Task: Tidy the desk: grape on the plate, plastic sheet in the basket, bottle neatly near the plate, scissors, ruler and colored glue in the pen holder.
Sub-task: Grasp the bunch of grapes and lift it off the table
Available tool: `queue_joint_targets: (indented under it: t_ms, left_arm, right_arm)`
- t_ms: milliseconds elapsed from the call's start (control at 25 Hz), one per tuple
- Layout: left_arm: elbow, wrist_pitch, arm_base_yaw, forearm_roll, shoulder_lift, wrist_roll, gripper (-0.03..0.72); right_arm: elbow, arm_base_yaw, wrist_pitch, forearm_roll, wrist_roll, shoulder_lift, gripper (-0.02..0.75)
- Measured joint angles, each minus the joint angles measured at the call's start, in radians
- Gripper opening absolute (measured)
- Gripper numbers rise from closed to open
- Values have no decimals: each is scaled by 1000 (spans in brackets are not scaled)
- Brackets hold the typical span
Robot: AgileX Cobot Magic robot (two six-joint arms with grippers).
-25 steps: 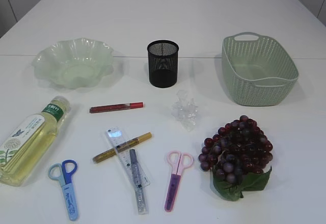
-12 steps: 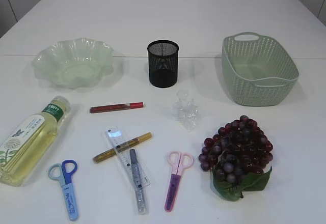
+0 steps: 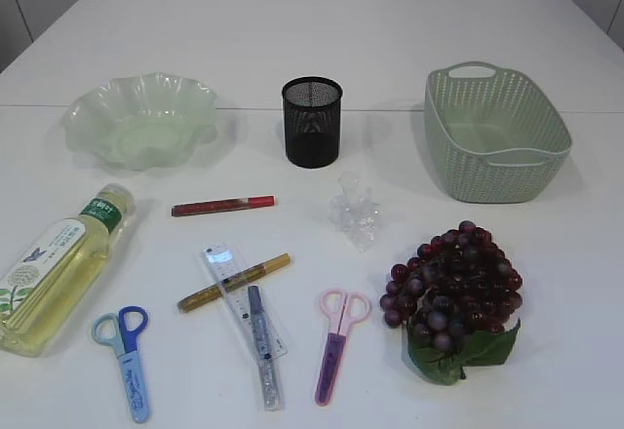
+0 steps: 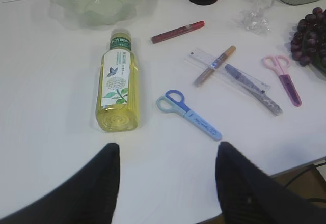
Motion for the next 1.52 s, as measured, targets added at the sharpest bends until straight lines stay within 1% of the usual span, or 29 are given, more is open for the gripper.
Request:
queue_joint_targets:
  t_ms: [200,440,1040,1280,1360,1520]
  left_arm:
    - [0,0,0,0,0,0,435]
    - [0,0,0,2,0,0,435]
    - [0,0,0,2,0,0,435]
    - [0,0,0,2,0,0,435]
    - [0,0,0,0,0,-2,435]
    - [0,0,0,-6,0,-21,435]
  right_arm:
    - [-93,0,0,82,9,213,528]
    - [-236,0,27,111,9,520,517]
    - [-255,0,-41,239,-14,954,512]
    - [-317,4,-78,247,-22,1119,512]
    - [-345,26,-103,230,-24,1176,512]
    - [-408,98,-139,163,-14,1302,512]
